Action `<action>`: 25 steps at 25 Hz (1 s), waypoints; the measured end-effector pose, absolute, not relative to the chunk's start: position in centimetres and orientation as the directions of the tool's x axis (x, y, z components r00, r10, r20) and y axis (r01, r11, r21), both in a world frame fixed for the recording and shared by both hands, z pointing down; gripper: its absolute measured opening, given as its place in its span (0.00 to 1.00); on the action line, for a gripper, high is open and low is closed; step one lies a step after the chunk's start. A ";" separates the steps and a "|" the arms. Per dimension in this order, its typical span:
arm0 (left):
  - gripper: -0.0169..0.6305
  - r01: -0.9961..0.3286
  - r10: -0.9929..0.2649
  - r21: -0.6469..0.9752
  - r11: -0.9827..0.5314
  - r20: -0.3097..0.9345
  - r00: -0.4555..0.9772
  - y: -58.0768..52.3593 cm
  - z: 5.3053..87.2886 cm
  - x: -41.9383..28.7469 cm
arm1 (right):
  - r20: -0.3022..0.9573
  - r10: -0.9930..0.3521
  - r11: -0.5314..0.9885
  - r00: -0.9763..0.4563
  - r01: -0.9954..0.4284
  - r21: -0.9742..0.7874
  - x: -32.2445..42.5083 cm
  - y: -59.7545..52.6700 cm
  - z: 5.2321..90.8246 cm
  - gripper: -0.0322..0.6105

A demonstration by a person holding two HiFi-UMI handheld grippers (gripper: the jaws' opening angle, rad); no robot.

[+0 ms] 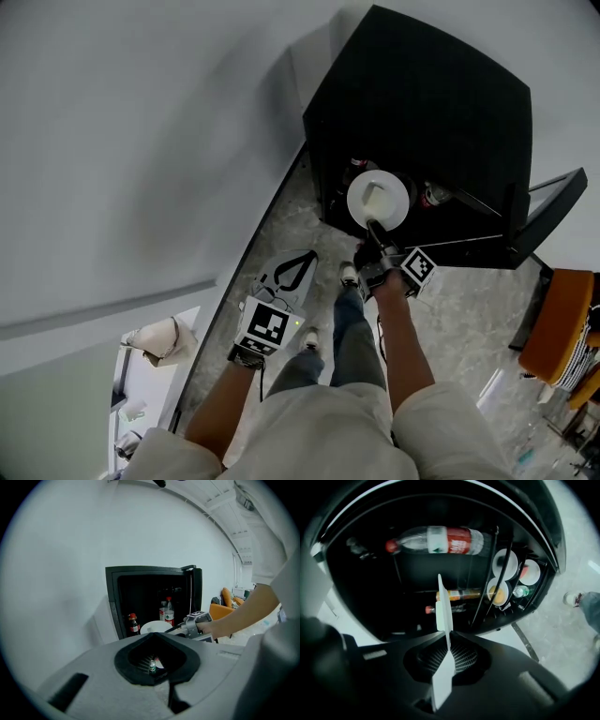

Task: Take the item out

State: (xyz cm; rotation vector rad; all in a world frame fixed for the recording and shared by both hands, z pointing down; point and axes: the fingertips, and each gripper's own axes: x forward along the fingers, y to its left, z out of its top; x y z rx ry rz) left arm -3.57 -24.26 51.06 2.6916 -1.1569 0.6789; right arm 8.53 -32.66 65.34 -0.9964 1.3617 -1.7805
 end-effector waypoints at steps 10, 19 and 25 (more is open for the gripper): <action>0.03 -0.767 -0.721 -0.007 -0.641 0.347 0.600 -22.7 45.2 -4.0 | 0.111 -0.866 -0.159 -0.487 0.058 -0.986 7.7 -25.3 56.2 0.08; 0.03 -0.731 -0.711 -0.037 -0.682 0.270 0.650 -19.7 41.4 -2.9 | 0.081 -0.870 -0.114 -0.486 0.039 -0.993 8.9 -19.1 49.3 0.08; 0.03 -0.713 -0.701 -0.047 -0.700 0.237 0.673 -17.4 39.4 -3.2 | 0.083 -0.880 -0.112 -0.468 0.033 -0.993 9.3 -15.0 45.6 0.08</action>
